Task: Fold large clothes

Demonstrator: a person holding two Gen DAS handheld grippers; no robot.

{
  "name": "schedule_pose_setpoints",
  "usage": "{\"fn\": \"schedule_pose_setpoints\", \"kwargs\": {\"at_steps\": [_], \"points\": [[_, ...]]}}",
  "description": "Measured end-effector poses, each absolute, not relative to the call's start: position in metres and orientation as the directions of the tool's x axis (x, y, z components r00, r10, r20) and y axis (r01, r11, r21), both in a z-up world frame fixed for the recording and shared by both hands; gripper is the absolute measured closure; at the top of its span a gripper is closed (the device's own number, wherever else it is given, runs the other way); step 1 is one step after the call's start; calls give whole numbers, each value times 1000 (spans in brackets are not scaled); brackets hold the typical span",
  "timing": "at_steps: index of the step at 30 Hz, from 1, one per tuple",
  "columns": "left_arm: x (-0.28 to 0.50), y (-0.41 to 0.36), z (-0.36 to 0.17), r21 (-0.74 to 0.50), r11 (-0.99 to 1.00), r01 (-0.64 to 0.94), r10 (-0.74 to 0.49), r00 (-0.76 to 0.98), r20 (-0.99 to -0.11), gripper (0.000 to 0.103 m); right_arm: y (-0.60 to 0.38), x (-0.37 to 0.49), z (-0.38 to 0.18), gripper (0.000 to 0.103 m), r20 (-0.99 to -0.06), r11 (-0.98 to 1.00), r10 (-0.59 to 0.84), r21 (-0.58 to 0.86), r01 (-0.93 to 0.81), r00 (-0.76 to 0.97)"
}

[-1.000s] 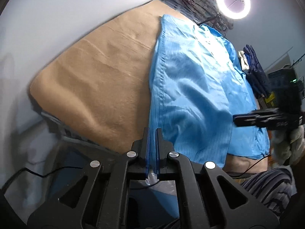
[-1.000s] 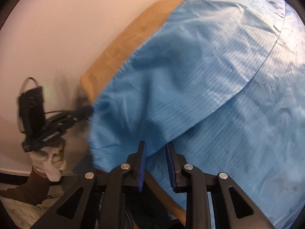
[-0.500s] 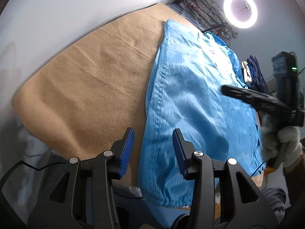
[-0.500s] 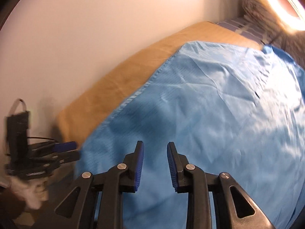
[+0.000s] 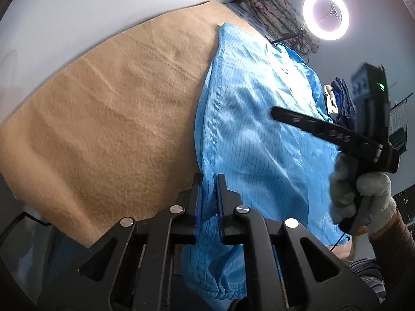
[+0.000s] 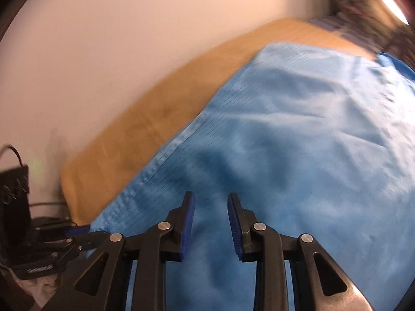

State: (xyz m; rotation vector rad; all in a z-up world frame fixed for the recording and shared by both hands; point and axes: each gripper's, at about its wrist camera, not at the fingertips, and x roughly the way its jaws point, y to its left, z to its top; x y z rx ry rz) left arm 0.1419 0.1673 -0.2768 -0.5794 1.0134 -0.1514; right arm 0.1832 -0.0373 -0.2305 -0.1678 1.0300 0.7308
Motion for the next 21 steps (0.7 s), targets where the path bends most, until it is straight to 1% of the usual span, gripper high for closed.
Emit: {"fn": "schedule_pose_setpoints", "kwargs": {"at_steps": [2,7,12,13,15,17,18,19,20,21], "points": [[142,166,-275,-529,837,-137,-386,537,-750,98,-57,182,-228,74,-829,782,450,185,-595,333],[139,169,-268,-558,819,-132,-402,561,-723,99,-78,192,-252,73,-871,833,391,198,-516,297],[136,167,-259,-563,819,-109,-410,575,-708,100,-68,193,-256,72,-888,832,359,165,-530,288],[136,165,-257,-558,823,-103,-408,577,-708,100,-69,194,-253,70,-885,833,372,185,-522,279],[136,164,-256,-541,836,-93,-400,572,-716,100,-73,200,-250,69,-876,832,404,233,-503,262],[138,163,-259,-542,835,-92,-402,570,-716,99,-71,205,-246,62,-869,831,421,254,-495,261],[139,164,-262,-544,833,-106,-400,563,-723,88,-70,206,-243,61,-868,831,419,249,-497,266],[141,165,-264,-553,825,-114,-407,559,-722,61,-68,206,-242,61,-869,830,417,245,-501,266],[141,169,-267,-564,816,-125,-409,564,-717,48,-66,206,-242,61,-870,828,417,245,-504,263],[141,172,-269,-577,805,-137,-409,576,-708,40,-64,206,-243,61,-871,825,418,246,-508,257]]}}
